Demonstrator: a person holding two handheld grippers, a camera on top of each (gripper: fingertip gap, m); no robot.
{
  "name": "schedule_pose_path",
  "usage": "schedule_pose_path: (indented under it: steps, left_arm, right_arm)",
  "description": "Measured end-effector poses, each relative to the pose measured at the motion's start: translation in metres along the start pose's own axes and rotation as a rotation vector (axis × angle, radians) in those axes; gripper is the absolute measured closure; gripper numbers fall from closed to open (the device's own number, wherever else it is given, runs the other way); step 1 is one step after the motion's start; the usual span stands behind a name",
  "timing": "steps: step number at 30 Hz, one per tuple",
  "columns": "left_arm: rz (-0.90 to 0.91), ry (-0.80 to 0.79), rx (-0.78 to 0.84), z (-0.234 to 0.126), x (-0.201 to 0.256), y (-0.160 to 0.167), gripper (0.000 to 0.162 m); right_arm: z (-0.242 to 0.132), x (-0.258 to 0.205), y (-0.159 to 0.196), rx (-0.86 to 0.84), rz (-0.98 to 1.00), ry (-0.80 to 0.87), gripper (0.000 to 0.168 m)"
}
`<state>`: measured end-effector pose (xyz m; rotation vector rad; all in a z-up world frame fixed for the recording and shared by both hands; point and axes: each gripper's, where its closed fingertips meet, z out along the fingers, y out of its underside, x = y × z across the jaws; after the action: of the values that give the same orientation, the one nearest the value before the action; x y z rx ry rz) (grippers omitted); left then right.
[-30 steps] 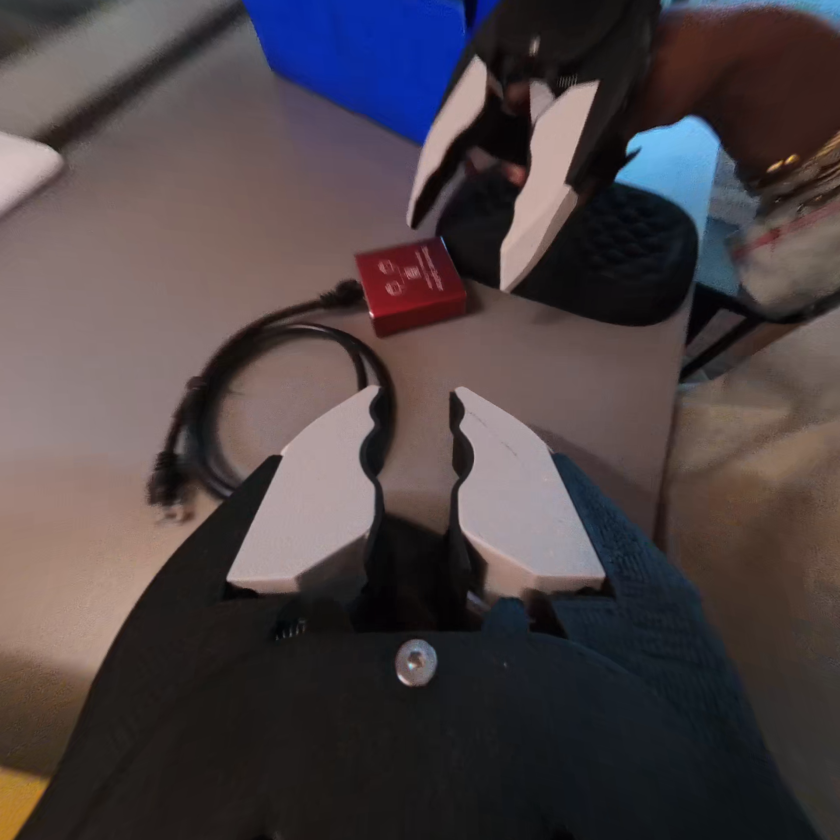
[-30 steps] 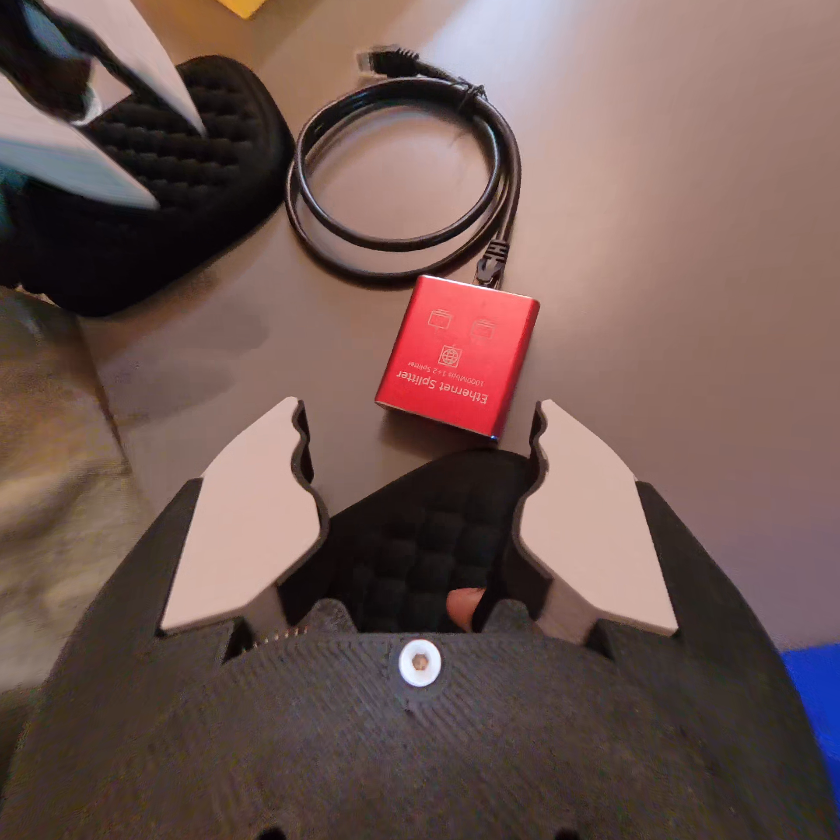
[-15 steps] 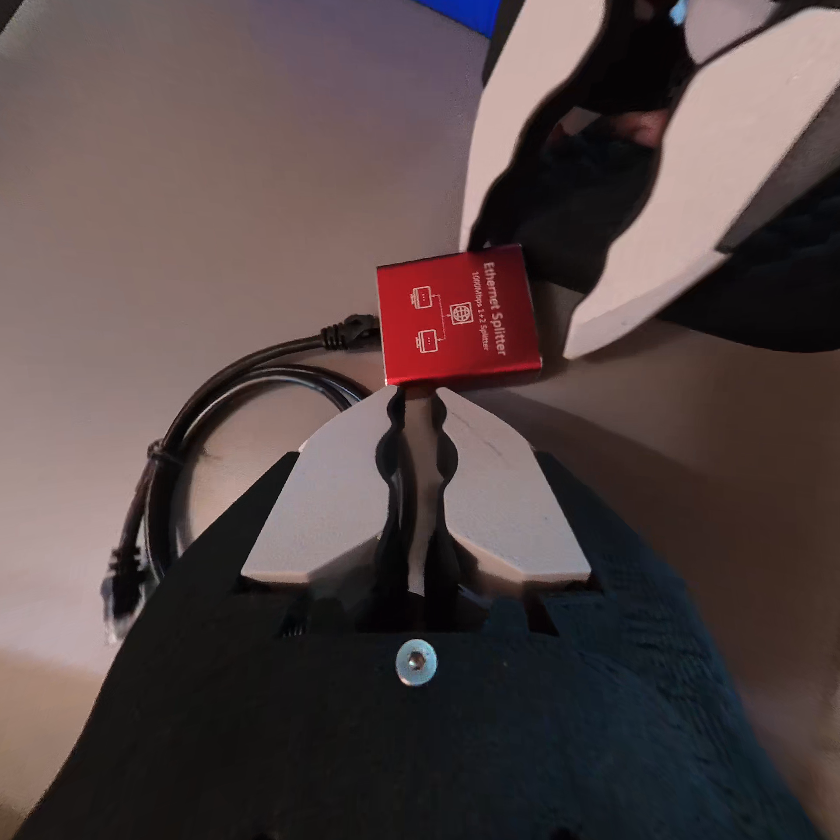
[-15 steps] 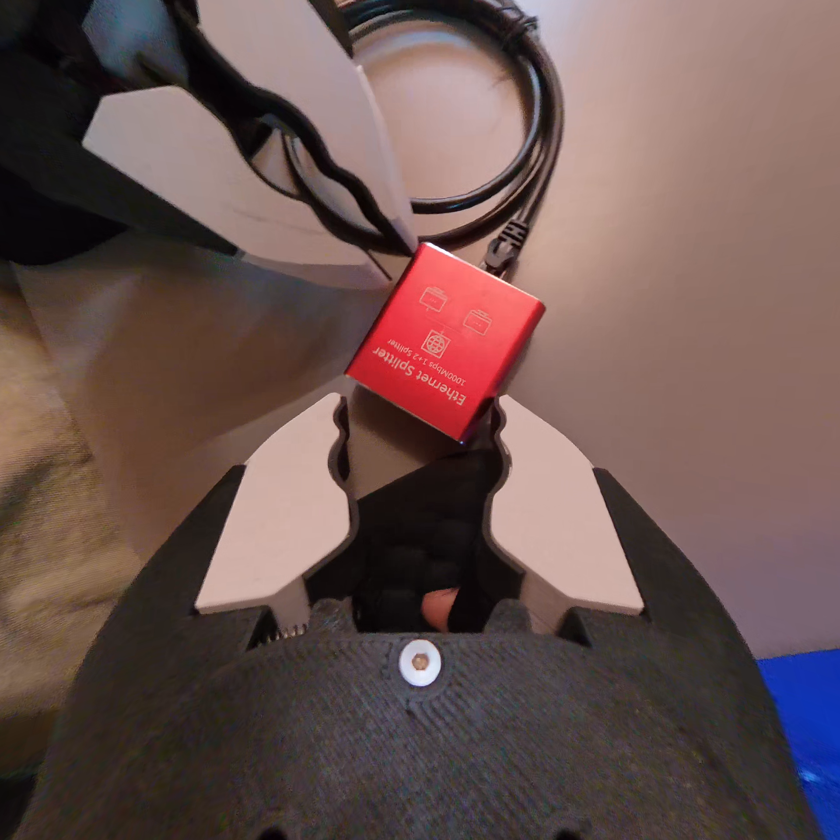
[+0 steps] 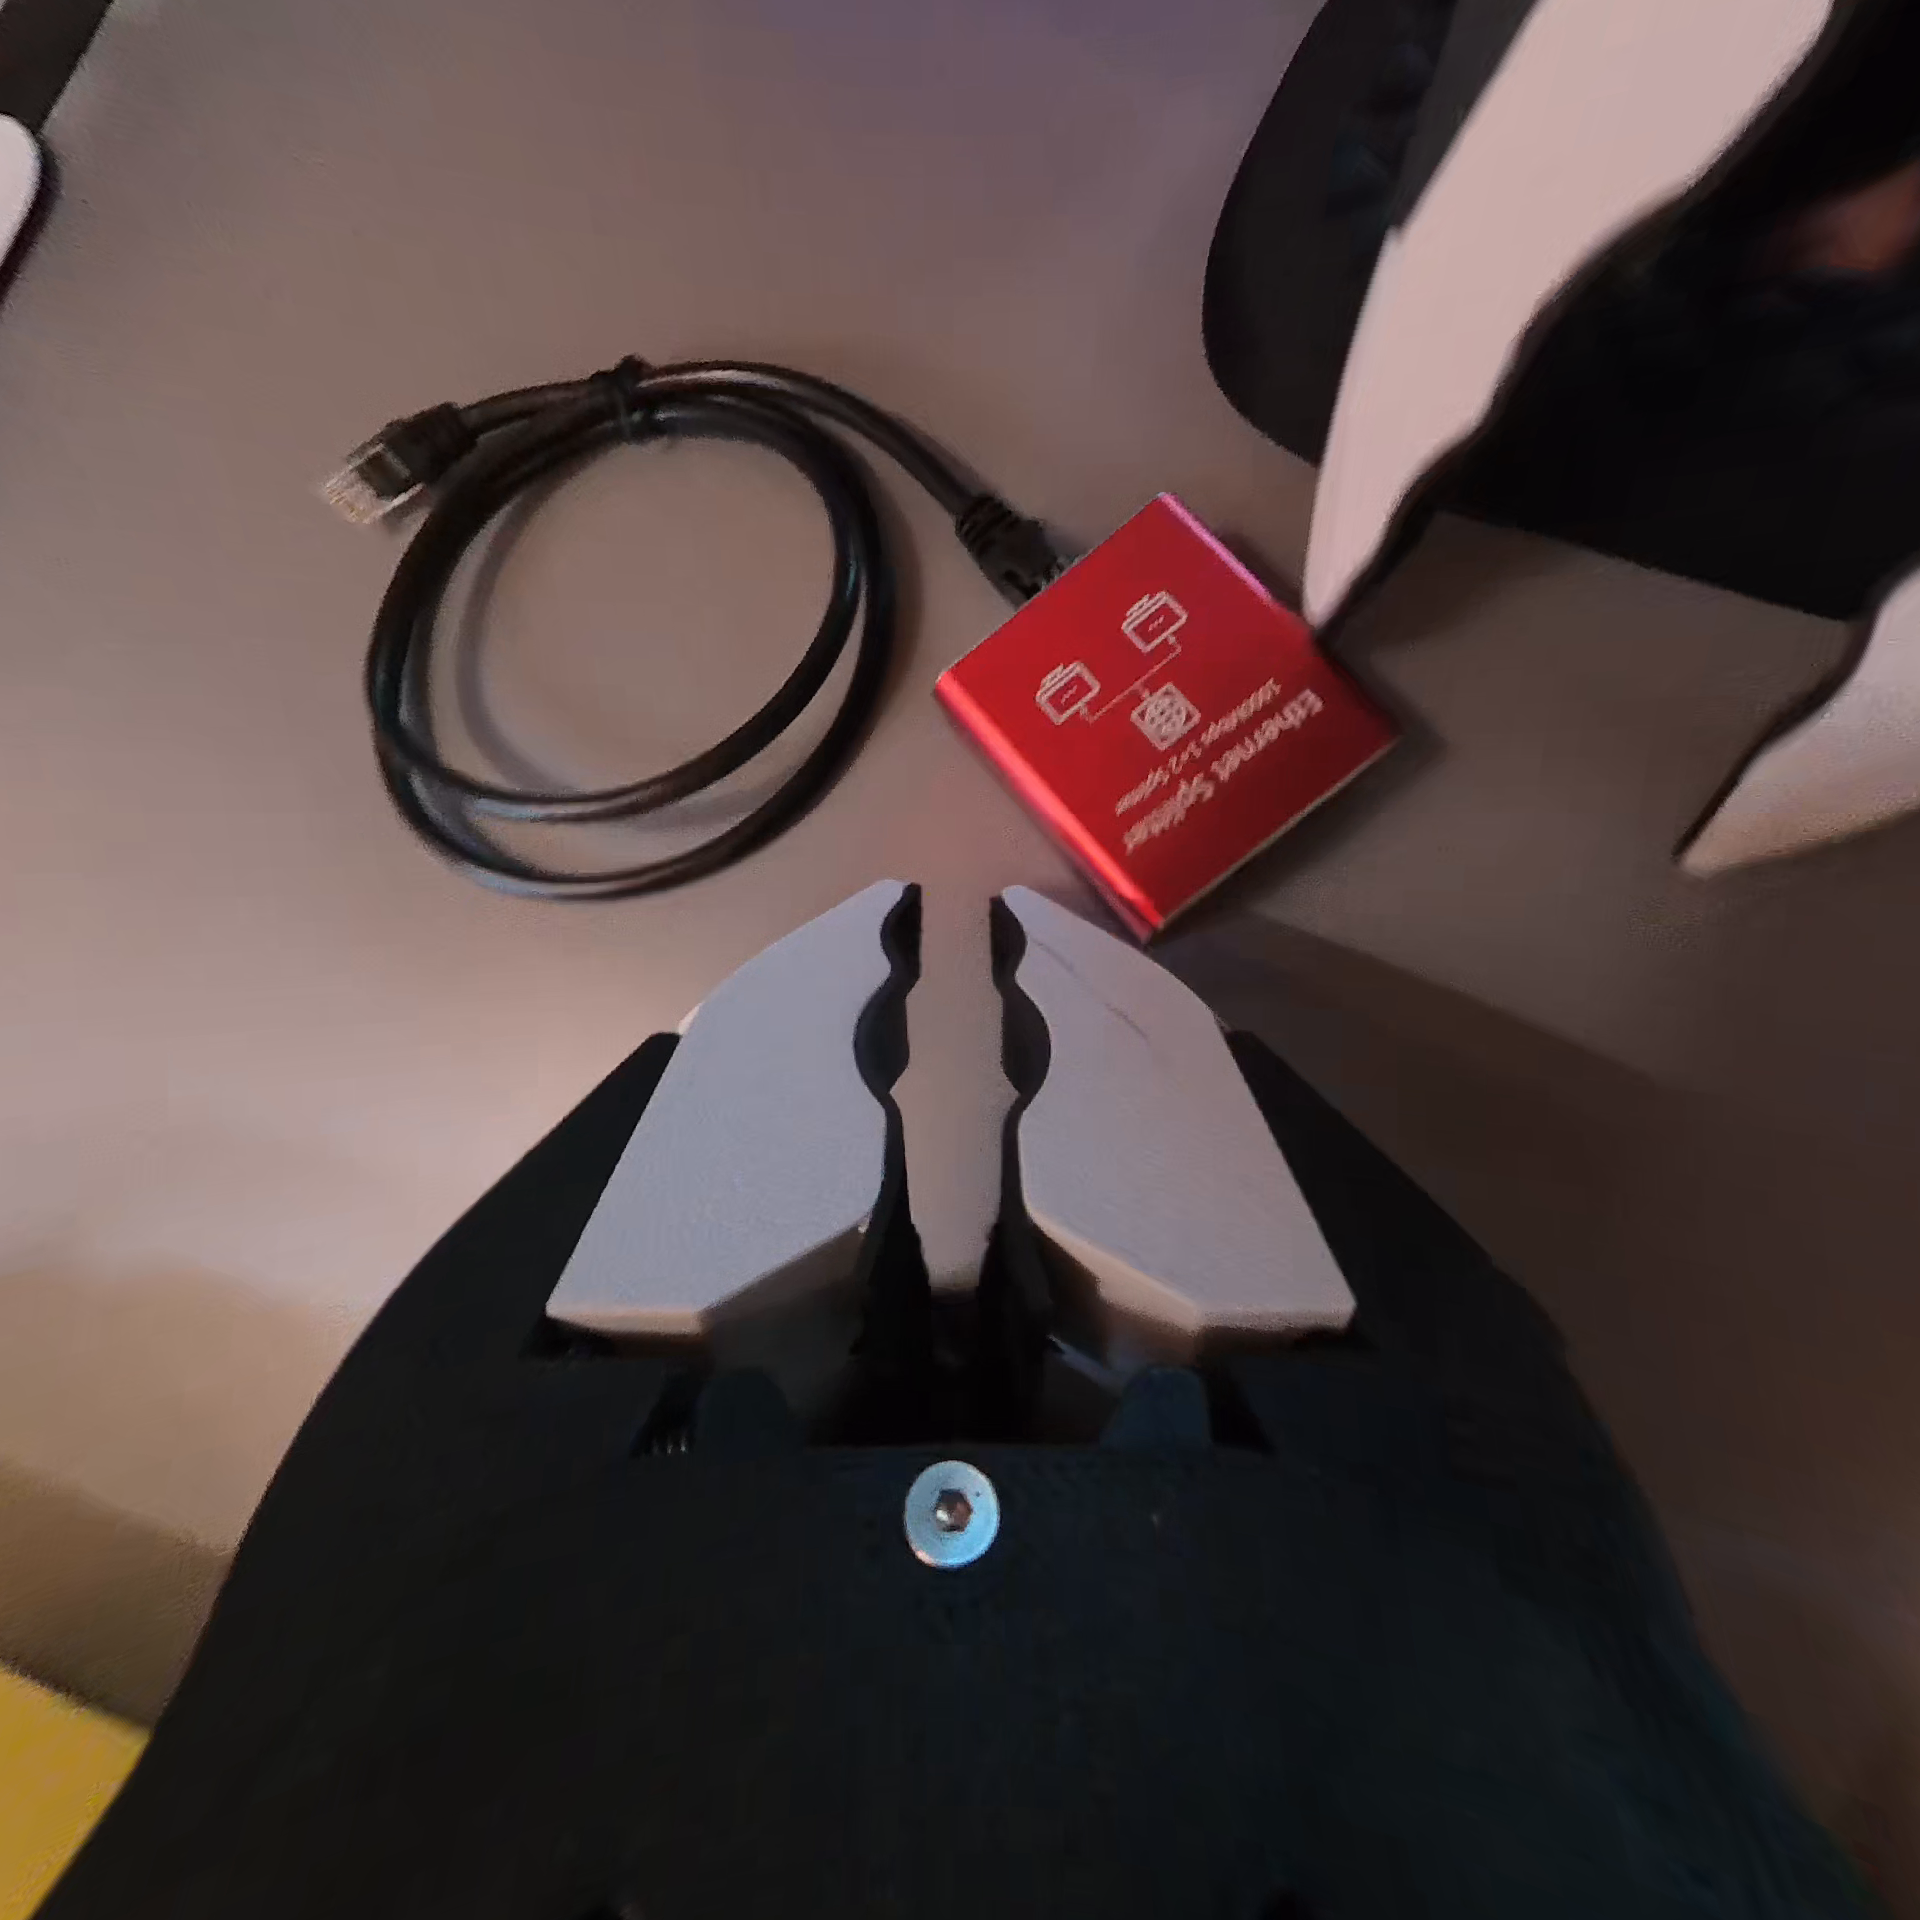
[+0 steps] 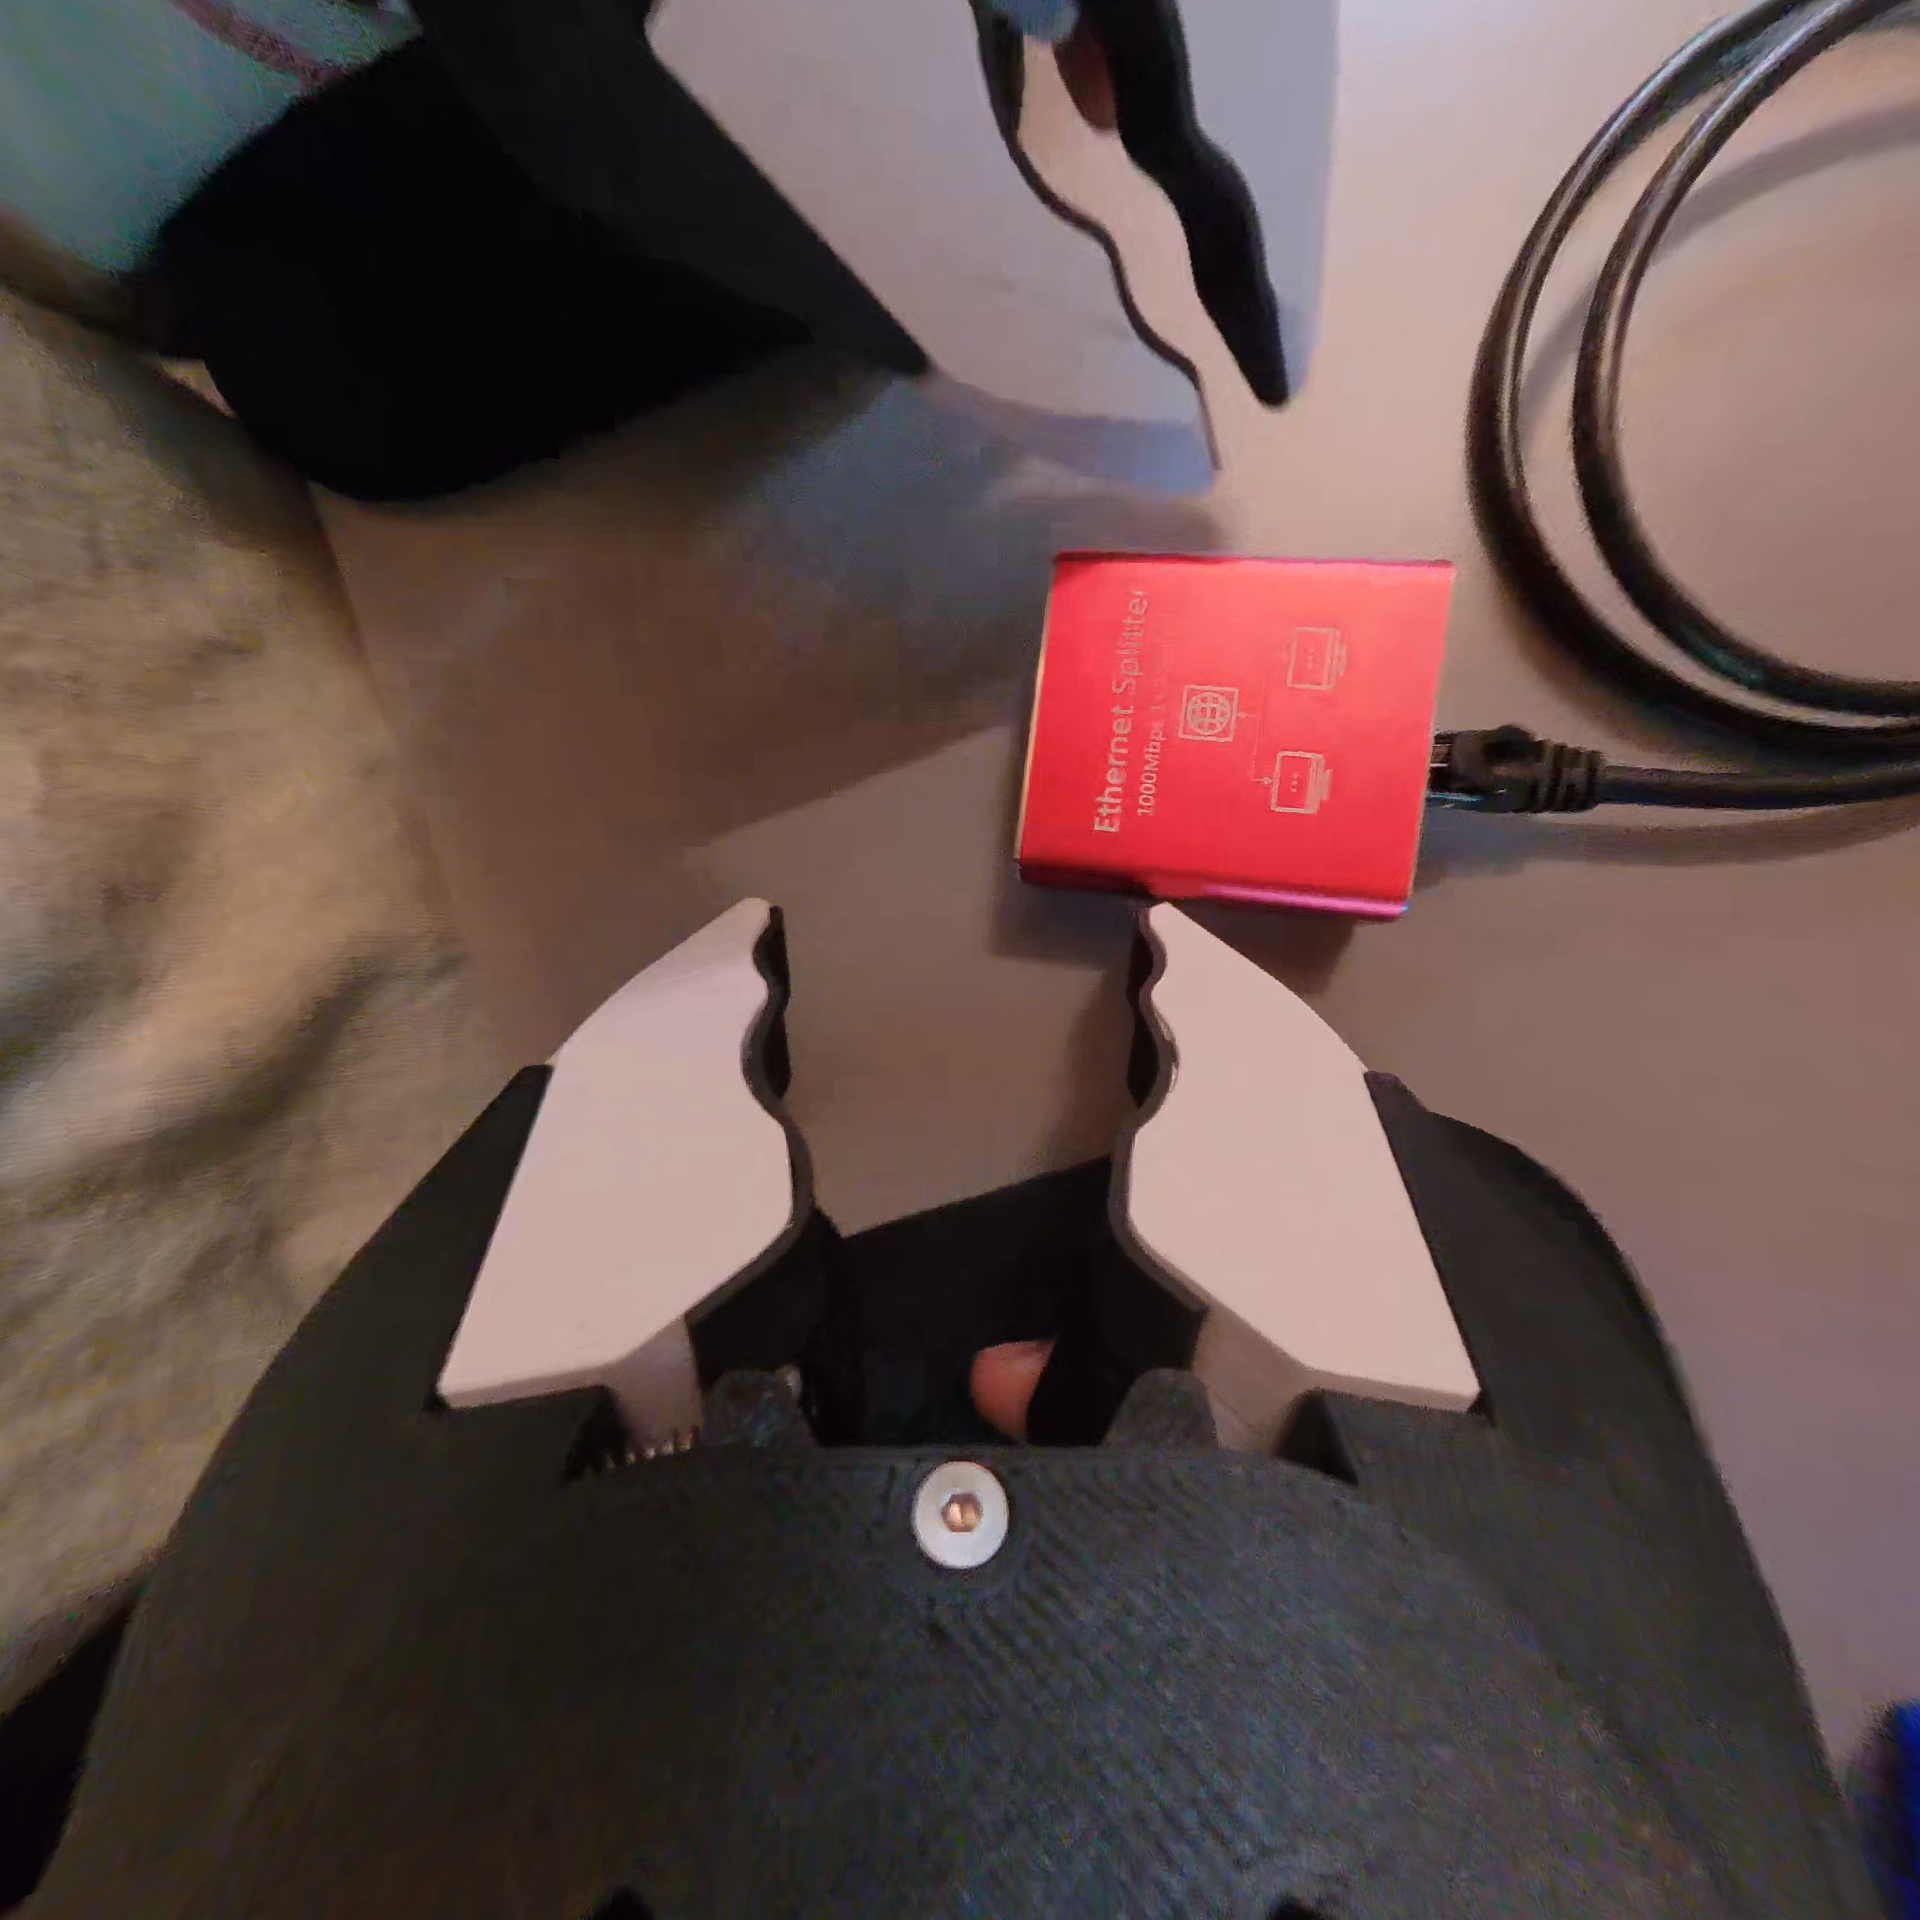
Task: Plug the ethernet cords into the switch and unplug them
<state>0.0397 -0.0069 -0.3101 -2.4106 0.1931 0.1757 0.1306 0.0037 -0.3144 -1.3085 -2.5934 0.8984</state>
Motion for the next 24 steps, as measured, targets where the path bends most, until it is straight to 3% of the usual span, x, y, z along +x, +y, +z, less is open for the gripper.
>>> schedule_pose_path:
  steps: [6, 10, 13, 17, 24]
  left_arm:
    - [-0.012, -0.062, 0.110, -0.055, -0.007, 0.009, 0.139]
    - [-0.047, -0.080, 0.228, -0.093, -0.011, 0.008, 0.139]
    - [-0.061, -0.123, 0.288, -0.115, -0.020, 0.008, 0.138]
    - [-0.063, -0.160, 0.311, -0.129, -0.030, 0.011, 0.139]
    - [-0.064, -0.156, 0.337, -0.130, -0.033, 0.017, 0.139]
  right_arm:
    - [-0.020, 0.034, -0.004, -0.010, -0.468, 0.057, 0.054]
    - [-0.016, 0.048, -0.023, -0.014, -0.786, -0.036, 0.054]
    - [-0.005, 0.042, -0.028, -0.120, -0.852, -0.199, 0.071]
    - [0.016, 0.043, -0.028, -0.259, -0.953, -0.279, 0.074]
    - [0.024, 0.052, -0.020, -0.374, -0.860, -0.215, 0.089]
